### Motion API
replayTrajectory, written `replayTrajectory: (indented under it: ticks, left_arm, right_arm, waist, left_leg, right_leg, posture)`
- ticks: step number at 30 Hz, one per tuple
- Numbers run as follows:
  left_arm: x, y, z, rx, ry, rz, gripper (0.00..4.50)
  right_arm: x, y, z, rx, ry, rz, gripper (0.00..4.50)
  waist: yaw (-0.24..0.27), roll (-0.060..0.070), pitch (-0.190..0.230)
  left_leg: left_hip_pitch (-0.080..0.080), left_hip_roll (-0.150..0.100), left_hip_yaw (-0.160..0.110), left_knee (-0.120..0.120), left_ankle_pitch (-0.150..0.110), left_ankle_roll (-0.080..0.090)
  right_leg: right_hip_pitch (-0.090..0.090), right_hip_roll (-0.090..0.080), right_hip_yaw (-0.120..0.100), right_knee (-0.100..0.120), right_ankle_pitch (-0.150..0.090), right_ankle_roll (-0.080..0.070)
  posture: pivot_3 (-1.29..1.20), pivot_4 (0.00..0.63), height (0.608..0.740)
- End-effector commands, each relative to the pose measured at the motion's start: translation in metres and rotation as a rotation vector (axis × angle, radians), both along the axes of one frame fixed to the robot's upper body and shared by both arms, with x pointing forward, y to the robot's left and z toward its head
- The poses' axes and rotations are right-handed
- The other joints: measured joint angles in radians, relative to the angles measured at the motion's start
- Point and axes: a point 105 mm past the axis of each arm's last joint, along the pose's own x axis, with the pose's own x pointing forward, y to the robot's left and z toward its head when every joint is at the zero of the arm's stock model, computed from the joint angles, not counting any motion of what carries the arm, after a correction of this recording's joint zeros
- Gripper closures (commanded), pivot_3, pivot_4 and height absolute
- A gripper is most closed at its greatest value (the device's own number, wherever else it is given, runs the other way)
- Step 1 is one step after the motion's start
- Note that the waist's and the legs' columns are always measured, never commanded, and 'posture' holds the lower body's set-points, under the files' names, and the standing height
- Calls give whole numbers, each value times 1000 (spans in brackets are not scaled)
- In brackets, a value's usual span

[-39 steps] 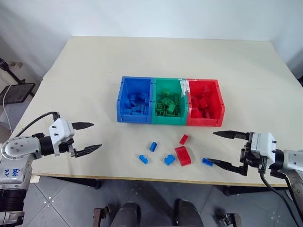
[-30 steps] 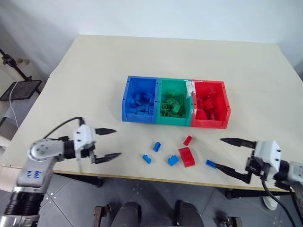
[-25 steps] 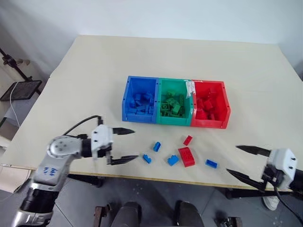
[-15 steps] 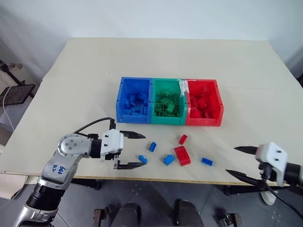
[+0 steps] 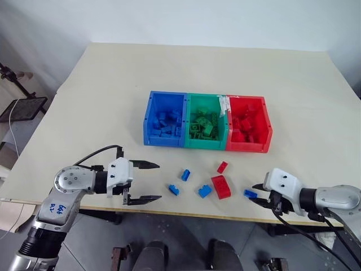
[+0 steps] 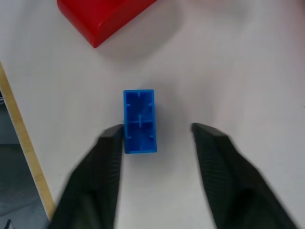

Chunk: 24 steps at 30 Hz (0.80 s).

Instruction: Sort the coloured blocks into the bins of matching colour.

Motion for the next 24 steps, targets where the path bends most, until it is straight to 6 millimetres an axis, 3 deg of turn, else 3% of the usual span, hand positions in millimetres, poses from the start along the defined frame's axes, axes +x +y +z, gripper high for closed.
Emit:
replayTrajectory:
  ticks: [1, 2, 5, 8, 12, 18, 23, 24]
  left_arm:
    - [0, 1, 8, -45, -26, 4, 0]
    - [1, 2, 9, -61, -26, 14, 0]
    - [5, 5, 11, -104, -22, 67, 0]
    - [15, 25, 13, -175, -34, 234, 0]
    - [14, 50, 17, -240, -53, 433, 0]
    - [0, 62, 14, -252, -39, 537, 0]
    - [0, 56, 16, -257, -45, 539, 0]
    - [0, 54, 17, -258, -48, 534, 0]
  right_arm:
    - [4, -1, 4, -8, -25, -3, 3701]
    - [6, 1, 8, 17, -34, -5, 4036]
    - [12, 16, 27, 144, -57, 20, 4084]
    - [28, 51, 69, 345, -125, 90, 4084]
    - [71, 107, 112, 509, -223, 69, 4084]
    - [112, 186, 130, 519, -331, 118, 4084]
    - [128, 219, 137, 519, -346, 152, 4084]
    - [134, 223, 134, 508, -338, 138, 3734]
  waist:
    - [0, 0, 0]
    - [0, 0, 0]
    - [0, 0, 0]
    - [-13, 0, 0]
    - [-37, -1, 0]
    - [-34, -1, 0]
    - [-37, 0, 0]
    - [-41, 0, 0]
  left_leg:
    - [0, 0, 0, 0, 0, 0]
    - [0, 0, 0, 0, 0, 0]
    - [0, 0, 0, 0, 0, 0]
    - [0, 1, 1, 0, 0, 0]
    - [1, 9, 0, 1, -2, -5]
    - [0, 12, -3, 0, -5, -9]
    - [0, 12, -3, 1, -5, -9]
    - [0, 12, -3, 1, -5, -9]
  right_leg:
    - [0, 0, 0, 0, 0, 0]
    - [0, 0, 0, 0, 0, 0]
    - [0, 0, 0, 0, 0, 0]
    - [0, 1, 0, -1, 0, 0]
    - [-1, 8, 0, 0, 0, -3]
    - [-5, 11, -4, 6, -2, -7]
    - [-6, 11, -4, 6, -2, -7]
    - [-6, 11, -4, 7, -2, -7]
  posture:
    - [0, 150, 740]
    - [0, 150, 740]
    - [0, 150, 740]
    - [0, 150, 740]
    - [0, 150, 740]
    - [0, 150, 740]
    - [0, 150, 740]
    - [0, 150, 740]
